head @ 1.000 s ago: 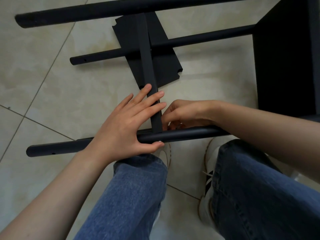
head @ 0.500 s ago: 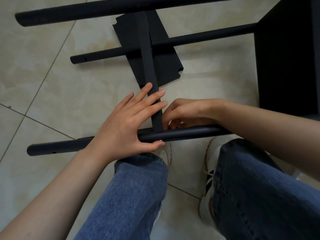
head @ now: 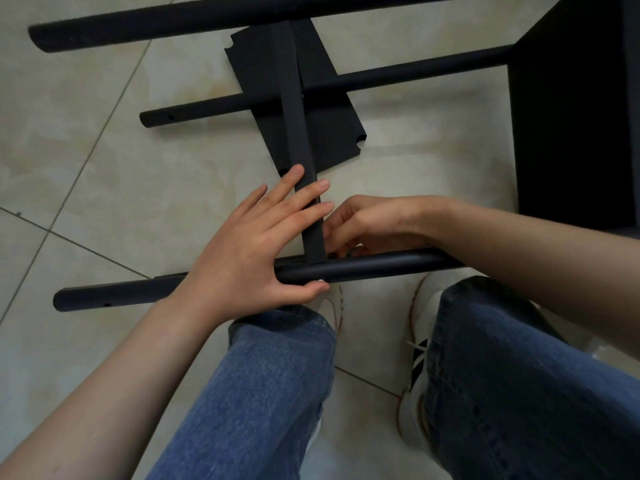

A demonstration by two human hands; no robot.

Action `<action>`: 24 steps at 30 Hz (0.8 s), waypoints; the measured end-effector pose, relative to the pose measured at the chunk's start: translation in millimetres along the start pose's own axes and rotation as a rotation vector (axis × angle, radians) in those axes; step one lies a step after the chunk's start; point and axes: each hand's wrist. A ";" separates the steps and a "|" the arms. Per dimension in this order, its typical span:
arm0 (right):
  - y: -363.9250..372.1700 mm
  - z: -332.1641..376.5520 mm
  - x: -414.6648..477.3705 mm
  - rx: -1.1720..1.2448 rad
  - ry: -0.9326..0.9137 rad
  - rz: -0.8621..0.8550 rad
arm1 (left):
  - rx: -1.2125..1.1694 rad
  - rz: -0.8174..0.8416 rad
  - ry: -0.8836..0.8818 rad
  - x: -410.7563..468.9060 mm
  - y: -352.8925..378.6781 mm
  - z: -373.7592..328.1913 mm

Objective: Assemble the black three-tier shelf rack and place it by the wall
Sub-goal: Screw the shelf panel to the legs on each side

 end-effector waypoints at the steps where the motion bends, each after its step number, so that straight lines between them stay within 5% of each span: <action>1: 0.2 0.0 0.4 0.010 -0.003 0.005 | 0.002 0.000 -0.001 -0.1 -0.1 0.2; 24: -1.8 -1.8 4.6 -0.057 0.008 0.027 | 0.005 -0.010 0.014 -0.1 0.9 1.7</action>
Point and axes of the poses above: each hand's wrist, its own x-axis towards the middle knuckle, its own y-axis out of the palm, z = x × y, and after that the axes turned 1 degree about -y, right-handed
